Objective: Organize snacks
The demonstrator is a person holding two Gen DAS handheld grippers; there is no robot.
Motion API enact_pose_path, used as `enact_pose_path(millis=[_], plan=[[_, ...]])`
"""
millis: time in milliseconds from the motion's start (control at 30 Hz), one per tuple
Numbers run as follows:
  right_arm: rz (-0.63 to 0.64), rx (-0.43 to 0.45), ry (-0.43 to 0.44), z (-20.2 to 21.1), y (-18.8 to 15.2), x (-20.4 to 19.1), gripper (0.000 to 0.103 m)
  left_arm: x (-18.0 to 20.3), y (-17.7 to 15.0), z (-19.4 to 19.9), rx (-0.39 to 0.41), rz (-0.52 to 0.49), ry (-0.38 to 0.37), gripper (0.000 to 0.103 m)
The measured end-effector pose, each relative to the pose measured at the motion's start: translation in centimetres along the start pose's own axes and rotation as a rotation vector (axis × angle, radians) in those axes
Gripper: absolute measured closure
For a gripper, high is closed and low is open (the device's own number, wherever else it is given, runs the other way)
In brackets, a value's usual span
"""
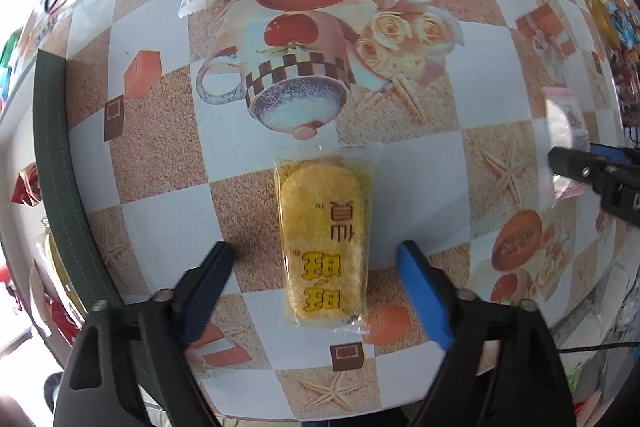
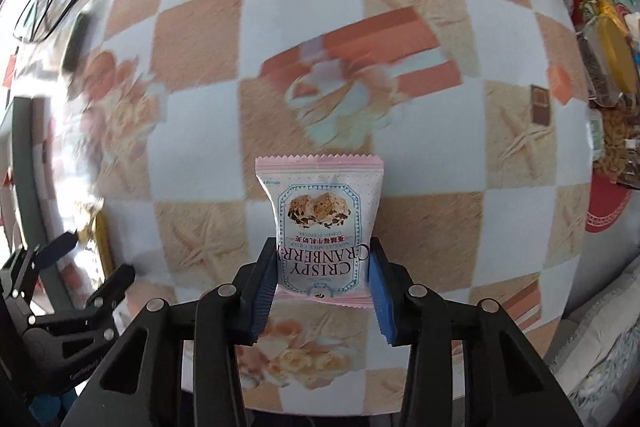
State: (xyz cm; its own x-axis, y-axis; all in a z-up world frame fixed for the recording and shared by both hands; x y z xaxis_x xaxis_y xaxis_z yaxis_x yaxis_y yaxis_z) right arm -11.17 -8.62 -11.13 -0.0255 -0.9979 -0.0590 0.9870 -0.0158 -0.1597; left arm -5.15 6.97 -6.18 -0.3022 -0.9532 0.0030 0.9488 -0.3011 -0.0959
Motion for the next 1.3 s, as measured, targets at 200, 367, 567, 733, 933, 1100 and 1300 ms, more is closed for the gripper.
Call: enact_pose_path(millis=[200, 367, 567, 733, 933, 1100, 1300], plan=[[0.08, -0.021, -0.022, -0.4, -3.4, -2.8, 0.059, 1.0, -1.2, 0.6, 0.022, -0.081, 0.01, 0.051], [0.131, -0.041, -0.032, -0.4, -5.5, -4.9, 0.059, 1.7, -2.7, 0.7, 0.018, -0.131, 0.002, 0.063], [0.133, -0.059, -0.032, -0.5, -6.2, -6.0, 0.059, 2.2, -4.9, 0.3, 0.008, -0.148, -0.02, 0.064], [0.09, -0.075, -0.005, -0.4, -5.7, -6.0, 0.059, 1.2, -6.2, 0.4, 0.011, -0.098, -0.08, 0.064], [0.09, -0.065, 0.007, 1.3, -4.1, -5.6, 0.059, -0.8, -7.0, 1.6, 0.056, -0.049, -0.098, 0.064], [0.103, -0.042, 0.024, 3.1, -2.2, -6.0, 0.059, -2.0, -8.0, 3.3, 0.109, -0.016, -0.099, 0.064], [0.137, -0.007, 0.046, 5.6, 0.2, -9.3, 0.059, -3.6, -9.0, 5.1, 0.171, 0.032, -0.085, 0.064]])
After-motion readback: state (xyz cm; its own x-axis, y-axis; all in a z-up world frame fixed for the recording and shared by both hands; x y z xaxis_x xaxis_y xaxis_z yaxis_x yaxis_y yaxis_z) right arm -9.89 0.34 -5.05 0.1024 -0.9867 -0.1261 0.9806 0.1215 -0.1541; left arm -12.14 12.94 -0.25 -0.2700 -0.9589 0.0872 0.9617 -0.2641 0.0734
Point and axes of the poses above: each gripper's, at about its wrist camera, not at the fingertips, and z roughly against the way its jaws point, x to its right, y to its top, the point moved 8 cm from there along -z, roughly the way its jaws point, and after that the axes turned 9 degrees about -z, right-handed, at the moved point
